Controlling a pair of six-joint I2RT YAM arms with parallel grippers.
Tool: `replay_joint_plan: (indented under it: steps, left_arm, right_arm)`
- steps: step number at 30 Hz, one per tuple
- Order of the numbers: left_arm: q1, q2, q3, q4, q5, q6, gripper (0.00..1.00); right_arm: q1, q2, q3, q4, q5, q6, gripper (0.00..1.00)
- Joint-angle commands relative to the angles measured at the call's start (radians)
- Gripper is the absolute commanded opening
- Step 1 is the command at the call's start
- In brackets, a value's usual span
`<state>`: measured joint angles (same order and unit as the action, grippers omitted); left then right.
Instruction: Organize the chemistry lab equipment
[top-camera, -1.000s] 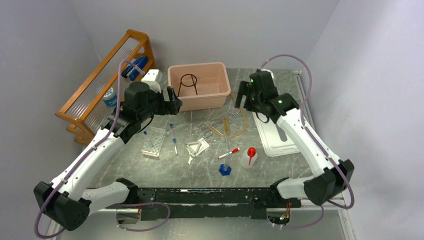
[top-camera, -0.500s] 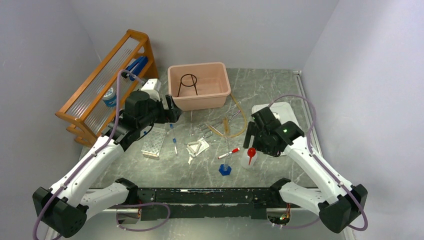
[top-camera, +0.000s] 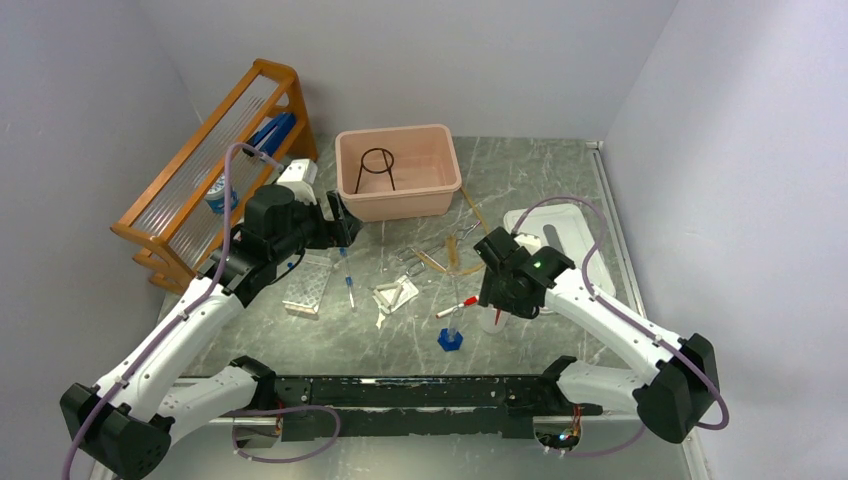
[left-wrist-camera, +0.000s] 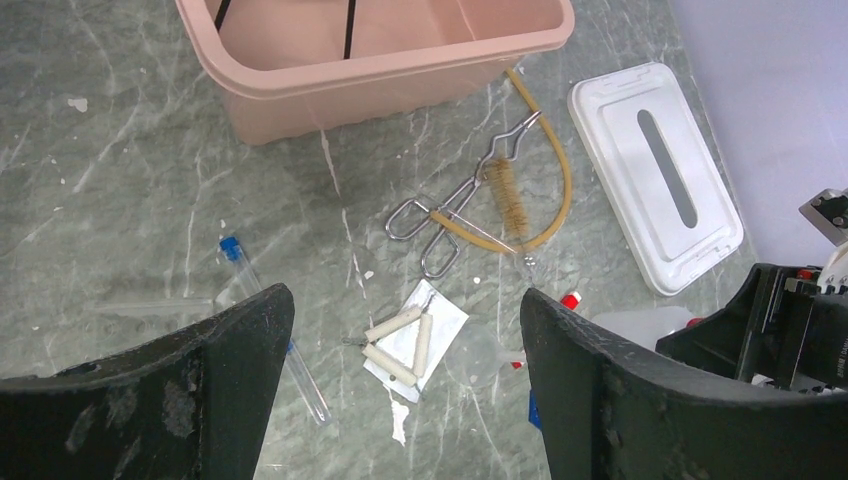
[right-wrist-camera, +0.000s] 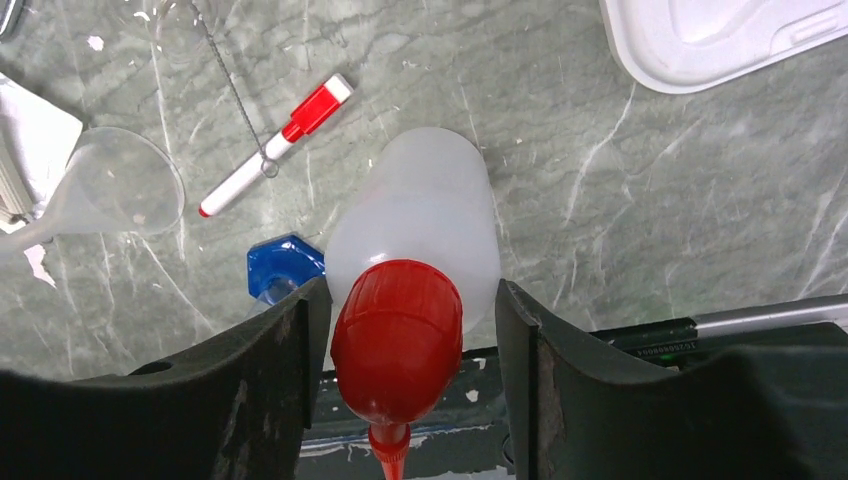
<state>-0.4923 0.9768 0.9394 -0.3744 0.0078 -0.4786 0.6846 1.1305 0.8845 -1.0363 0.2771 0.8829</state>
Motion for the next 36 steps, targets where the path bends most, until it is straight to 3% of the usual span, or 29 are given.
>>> replay_joint_plan:
  steps: [1,4,8,10,14,16,24,29,36]
  left_arm:
    - [0.007,-0.008,0.004,-0.009,-0.006,0.003,0.87]
    - [0.006,-0.001,0.004,-0.007,-0.006,0.006,0.87]
    - [0.006,0.010,0.001,-0.001,-0.006,0.008,0.87]
    - [0.006,0.014,0.000,0.004,-0.006,0.008,0.87]
    - [0.006,0.026,0.009,0.015,-0.006,0.015,0.87]
    - [0.006,0.032,0.017,0.017,-0.006,0.019,0.87]
    - [0.006,0.049,0.045,0.034,-0.044,0.023,0.87]
    - [0.006,0.091,0.085,0.025,-0.063,0.016,0.86]
    - [0.006,0.138,0.137,0.009,-0.108,0.016,0.86]
  right_arm:
    - [0.004,0.037,-0.039,0.066,0.036,0.021,0.56]
    - [0.004,0.059,-0.046,0.066,0.042,0.023,0.64]
    - [0.004,0.078,-0.044,0.078,0.052,0.011,0.66]
    - [0.004,0.085,-0.039,0.083,0.055,0.006,0.64]
    - [0.004,0.083,-0.014,0.085,0.089,0.003,0.47]
    - [0.004,0.076,0.032,0.073,0.122,-0.013,0.43]
    - [-0.001,0.179,0.472,0.014,0.220,-0.179,0.42]
    - [-0.022,0.336,0.736,0.149,0.176,-0.354,0.42]
    - [-0.085,0.630,0.978,0.344,0.028,-0.512,0.42]
